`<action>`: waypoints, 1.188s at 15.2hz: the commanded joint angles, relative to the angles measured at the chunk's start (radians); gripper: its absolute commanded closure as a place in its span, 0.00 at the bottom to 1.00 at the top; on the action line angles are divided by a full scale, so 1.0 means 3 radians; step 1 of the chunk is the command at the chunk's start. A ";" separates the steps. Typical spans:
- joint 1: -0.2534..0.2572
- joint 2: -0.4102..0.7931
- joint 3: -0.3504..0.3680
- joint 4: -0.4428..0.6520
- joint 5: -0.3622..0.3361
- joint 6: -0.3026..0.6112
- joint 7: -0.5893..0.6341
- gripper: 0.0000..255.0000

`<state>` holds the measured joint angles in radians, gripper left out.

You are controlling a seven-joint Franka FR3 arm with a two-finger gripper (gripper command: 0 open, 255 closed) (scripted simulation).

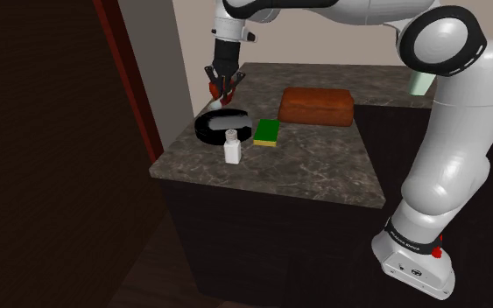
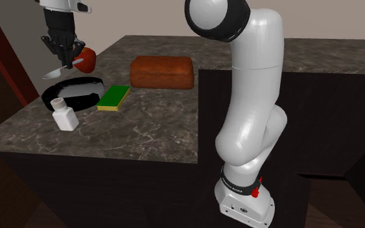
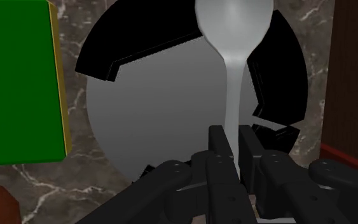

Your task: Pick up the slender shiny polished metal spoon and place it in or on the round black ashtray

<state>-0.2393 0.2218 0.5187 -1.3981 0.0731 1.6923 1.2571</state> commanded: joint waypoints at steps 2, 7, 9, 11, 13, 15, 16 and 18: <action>-0.0013 -0.0022 -0.0004 -0.0161 0.0014 0.0140 -0.0026 1.00; -0.0034 -0.0060 -0.0009 -0.0432 0.0040 0.0373 -0.0070 1.00; -0.0040 -0.0069 -0.0011 -0.0547 0.0048 0.0479 -0.0088 1.00; -0.0040 -0.0070 -0.0011 -0.0548 0.0048 0.0479 -0.0088 1.00; -0.0040 -0.0069 -0.0011 -0.0547 0.0048 0.0479 -0.0088 1.00; -0.0040 -0.0069 -0.0011 -0.0547 0.0048 0.0479 -0.0088 1.00; -0.0040 -0.0069 -0.0011 -0.0547 0.0048 0.0479 -0.0088 1.00; -0.0040 -0.0069 -0.0011 -0.0547 0.0048 0.0479 -0.0088 0.00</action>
<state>-0.2514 0.2011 0.5154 -1.5621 0.0874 1.8359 1.2307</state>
